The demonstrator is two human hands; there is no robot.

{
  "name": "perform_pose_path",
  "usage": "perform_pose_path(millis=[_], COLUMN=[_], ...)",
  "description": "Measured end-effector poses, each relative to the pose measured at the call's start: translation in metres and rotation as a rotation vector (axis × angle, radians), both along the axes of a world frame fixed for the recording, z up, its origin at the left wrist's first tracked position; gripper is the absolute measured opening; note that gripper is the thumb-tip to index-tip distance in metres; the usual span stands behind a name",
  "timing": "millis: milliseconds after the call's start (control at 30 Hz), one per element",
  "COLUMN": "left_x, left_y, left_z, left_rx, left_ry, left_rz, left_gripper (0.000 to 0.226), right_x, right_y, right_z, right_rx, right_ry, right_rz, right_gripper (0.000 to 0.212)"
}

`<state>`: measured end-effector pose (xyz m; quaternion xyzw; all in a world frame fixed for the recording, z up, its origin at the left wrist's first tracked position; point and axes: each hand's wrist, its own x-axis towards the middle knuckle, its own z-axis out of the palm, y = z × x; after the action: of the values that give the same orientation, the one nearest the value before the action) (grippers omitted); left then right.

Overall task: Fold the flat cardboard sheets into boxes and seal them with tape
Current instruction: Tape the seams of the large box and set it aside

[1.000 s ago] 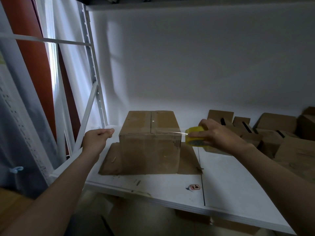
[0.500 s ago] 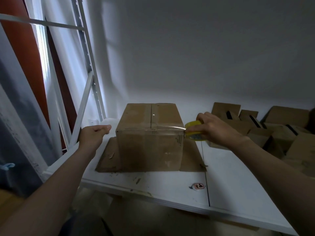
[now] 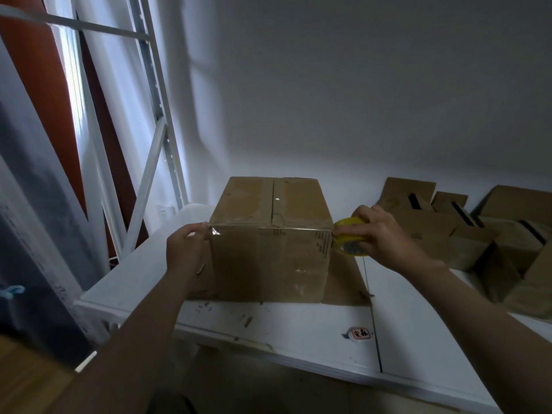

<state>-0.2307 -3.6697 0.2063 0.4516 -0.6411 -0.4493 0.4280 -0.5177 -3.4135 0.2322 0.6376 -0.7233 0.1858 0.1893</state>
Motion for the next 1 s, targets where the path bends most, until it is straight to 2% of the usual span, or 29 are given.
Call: perform_pose_path(millis=[133,267,333,433,500,567,700,867,1000], left_x=[-0.008,-0.001,0.003,-0.007,-0.025,-0.046,-0.095,-0.127,-0.12], left_y=[0.008,-0.002,-0.007,0.012,0.044,0.081,0.132,0.134,0.13], left_z=[-0.002,-0.007,-0.005,0.011,0.024,0.034,0.037,0.029,0.031], left_rx=[-0.029,0.092,-0.043,-0.369,-0.596,-0.784,-0.88,-0.939,-0.962], left_ry=[-0.018,-0.059,-0.172,-0.162,-0.171,-0.27,-0.535,-0.736,-0.862], left_rz=[0.035,-0.092,-0.006,0.166,0.035,-0.208,-0.561,-0.59,-0.626], left_gripper=[0.029,0.04,0.038,0.028,0.029,0.031,0.044,0.052,0.06], right_x=[0.001,0.005,0.007,0.006,0.007,0.009,0.007,0.009,0.008], right_y=[-0.003,-0.001,-0.001,-0.002,-0.001,-0.001,-0.002,0.0,0.008], right_z=[-0.006,-0.01,-0.008,-0.005,-0.005,-0.008,-0.01,-0.005,-0.004], right_rx=[-0.055,-0.077,-0.069,-0.072,-0.085,-0.091,-0.11,-0.031,0.006], right_ry=[-0.079,-0.14,-0.142,-0.171,-0.195,-0.203,-0.214,-0.216,-0.161], right_rz=[-0.021,-0.038,-0.032,-0.043,-0.049,-0.049,-0.067,-0.122,-0.11], right_gripper=[0.053,0.055,0.055,0.055,0.056,0.055,0.057,0.066,0.063])
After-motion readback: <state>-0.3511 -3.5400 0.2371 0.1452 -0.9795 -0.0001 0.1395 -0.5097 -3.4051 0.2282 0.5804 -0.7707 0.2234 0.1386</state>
